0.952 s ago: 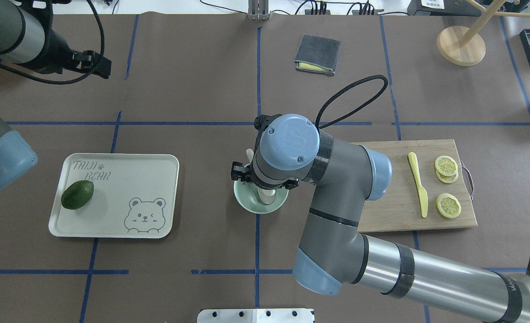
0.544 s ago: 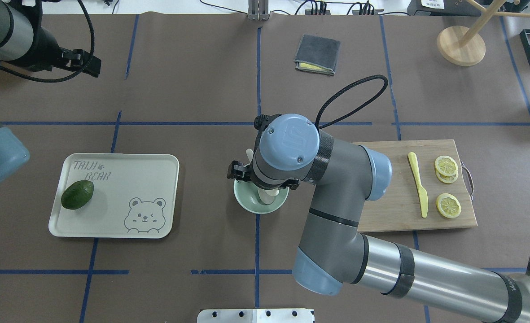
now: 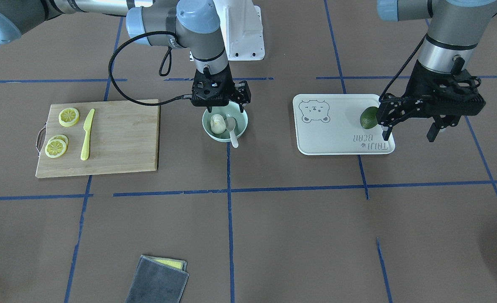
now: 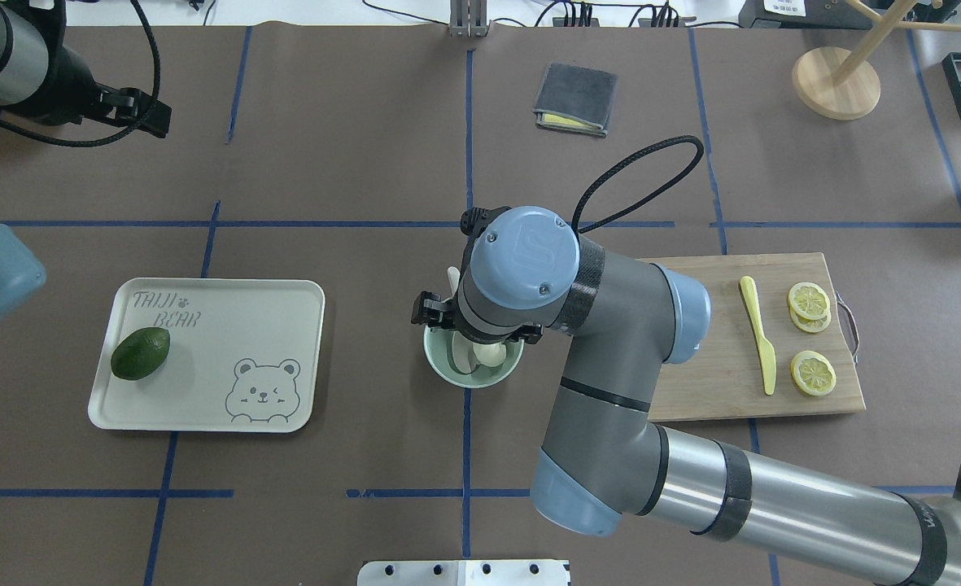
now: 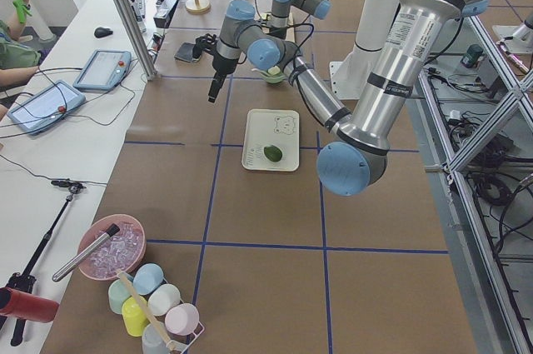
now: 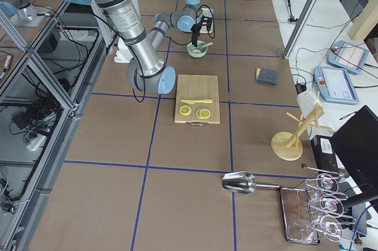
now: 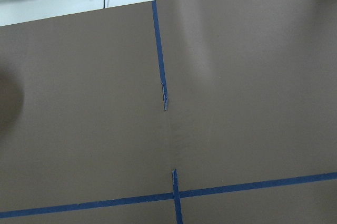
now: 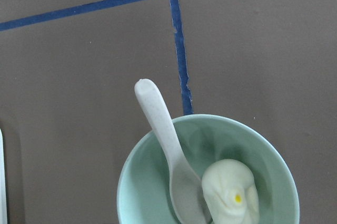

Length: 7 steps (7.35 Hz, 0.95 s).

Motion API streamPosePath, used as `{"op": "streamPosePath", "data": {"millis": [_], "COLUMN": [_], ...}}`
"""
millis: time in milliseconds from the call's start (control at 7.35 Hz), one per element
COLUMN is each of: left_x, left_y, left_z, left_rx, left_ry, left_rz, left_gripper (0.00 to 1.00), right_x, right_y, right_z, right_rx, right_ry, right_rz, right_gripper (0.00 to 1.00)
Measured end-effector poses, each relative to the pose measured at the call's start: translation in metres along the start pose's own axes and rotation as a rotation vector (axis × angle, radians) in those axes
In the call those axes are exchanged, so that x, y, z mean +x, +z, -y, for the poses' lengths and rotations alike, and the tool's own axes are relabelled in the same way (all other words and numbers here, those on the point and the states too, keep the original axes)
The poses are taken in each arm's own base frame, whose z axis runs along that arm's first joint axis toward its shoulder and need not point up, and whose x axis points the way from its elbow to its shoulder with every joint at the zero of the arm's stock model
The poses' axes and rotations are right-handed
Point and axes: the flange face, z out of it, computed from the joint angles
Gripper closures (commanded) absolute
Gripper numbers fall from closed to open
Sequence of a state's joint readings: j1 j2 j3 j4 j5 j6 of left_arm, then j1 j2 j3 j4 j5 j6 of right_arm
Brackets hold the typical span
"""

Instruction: Put spoon and bun in bowl

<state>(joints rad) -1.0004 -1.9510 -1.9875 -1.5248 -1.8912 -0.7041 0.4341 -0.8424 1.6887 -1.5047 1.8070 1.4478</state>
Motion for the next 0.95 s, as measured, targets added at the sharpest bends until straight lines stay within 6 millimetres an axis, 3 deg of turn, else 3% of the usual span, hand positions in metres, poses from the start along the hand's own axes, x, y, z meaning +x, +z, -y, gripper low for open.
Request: {"op": "streamPosePath", "data": {"millis": [272,544,952], "left_x": [-0.033,-0.092,-0.191], "left_y": [0.001,0.002,0.014], "left_z": [0.001,0.002,-0.009], "left_rx": [-0.008,-0.053,-0.143], "left_ry": [0.043,0.111,0.18], "left_rz": [0.026,0.032,0.038], "left_gripper": [0.0,0.0,0.0], "right_x": [0.0,0.006,0.048], "right_y": [-0.003,-0.015,-0.078], "right_z": [-0.001,0.001,0.014], "right_rx": [0.001,0.005,0.029], "right_ry": [-0.002,-0.004,-0.045], "right_rz": [0.005,0.015,0.011], "right_gripper": [0.0,0.0,0.0]}}
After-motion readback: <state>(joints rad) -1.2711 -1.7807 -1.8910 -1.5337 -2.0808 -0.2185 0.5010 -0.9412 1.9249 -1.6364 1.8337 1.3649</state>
